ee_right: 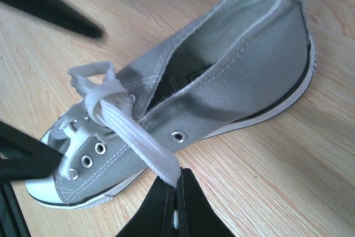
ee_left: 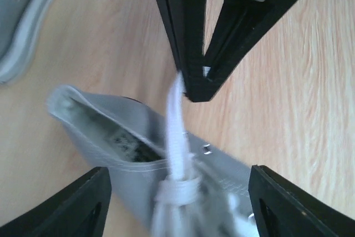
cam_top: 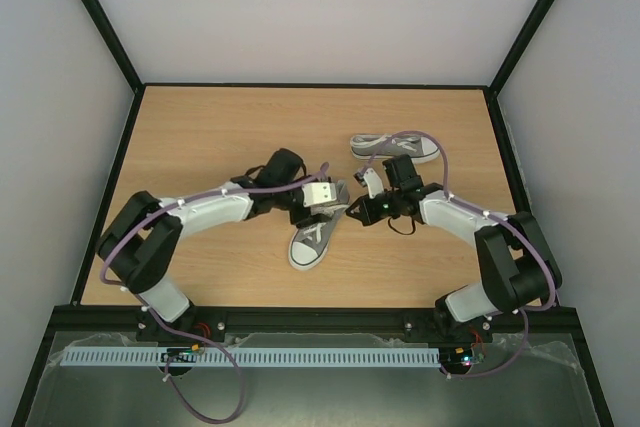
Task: Tie the shoes
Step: Tie the shoelace on the shoe.
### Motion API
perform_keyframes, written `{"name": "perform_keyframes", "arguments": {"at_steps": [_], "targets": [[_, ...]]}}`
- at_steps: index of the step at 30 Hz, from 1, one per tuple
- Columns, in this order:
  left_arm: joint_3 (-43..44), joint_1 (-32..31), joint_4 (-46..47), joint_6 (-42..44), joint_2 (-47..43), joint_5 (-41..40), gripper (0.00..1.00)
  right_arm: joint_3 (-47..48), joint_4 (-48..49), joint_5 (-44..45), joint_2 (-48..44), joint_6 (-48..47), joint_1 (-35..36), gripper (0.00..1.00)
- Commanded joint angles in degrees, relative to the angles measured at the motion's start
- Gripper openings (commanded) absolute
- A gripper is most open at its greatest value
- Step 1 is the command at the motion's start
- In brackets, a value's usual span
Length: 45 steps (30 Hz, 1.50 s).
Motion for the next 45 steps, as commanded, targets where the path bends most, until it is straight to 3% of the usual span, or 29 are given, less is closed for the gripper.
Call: {"name": "perform_keyframes", "arguments": {"at_steps": [1,4,6,10,16,21,25,29,35,38,45], "targets": [[8.2,6.3,-15.8,19.3,-3.3,8.1,0.73,1.2,-2.4,-1.8,1.7,-0.3,0.8,0.01],[10.1,9.3,-29.7,38.0,-2.5,7.4,0.73,1.0,-1.4,-2.2,1.6,-0.2,1.1,0.01],[10.2,9.9,-31.9,41.1,-1.2,6.3,0.7,1.4,-1.6,-2.0,2.2,-0.3,1.2,0.01],[8.5,9.7,-27.6,41.4,1.1,5.4,0.62,2.0,-1.9,-2.0,2.6,-0.4,1.3,0.01],[6.5,8.4,-25.7,42.7,3.5,4.4,0.65,1.8,-2.3,-1.5,2.8,-0.7,1.3,0.01],[5.2,8.0,-15.8,37.8,4.3,2.8,0.42,1.7,-2.5,-1.4,2.7,-0.9,1.3,0.01],[5.5,7.8,-17.1,39.0,4.7,3.6,0.37,1.6,-2.6,-1.3,2.6,-1.1,1.3,0.01],[5.1,7.8,-16.6,38.8,4.1,4.1,0.19,1.7,-2.7,-1.3,2.5,-1.2,1.3,0.01],[5.9,9.0,-22.4,44.4,3.5,4.9,0.21,1.5,-3.5,-0.7,2.4,-1.5,1.3,0.01],[5.4,9.1,-19.1,42.3,3.3,4.7,0.04,1.3,-3.3,-1.1,2.4,-1.3,1.3,0.01],[3.8,9.9,-13.3,42.0,3.5,2.1,0.02,0.3,-3.4,-0.9,2.4,-0.4,1.3,0.01]]}}
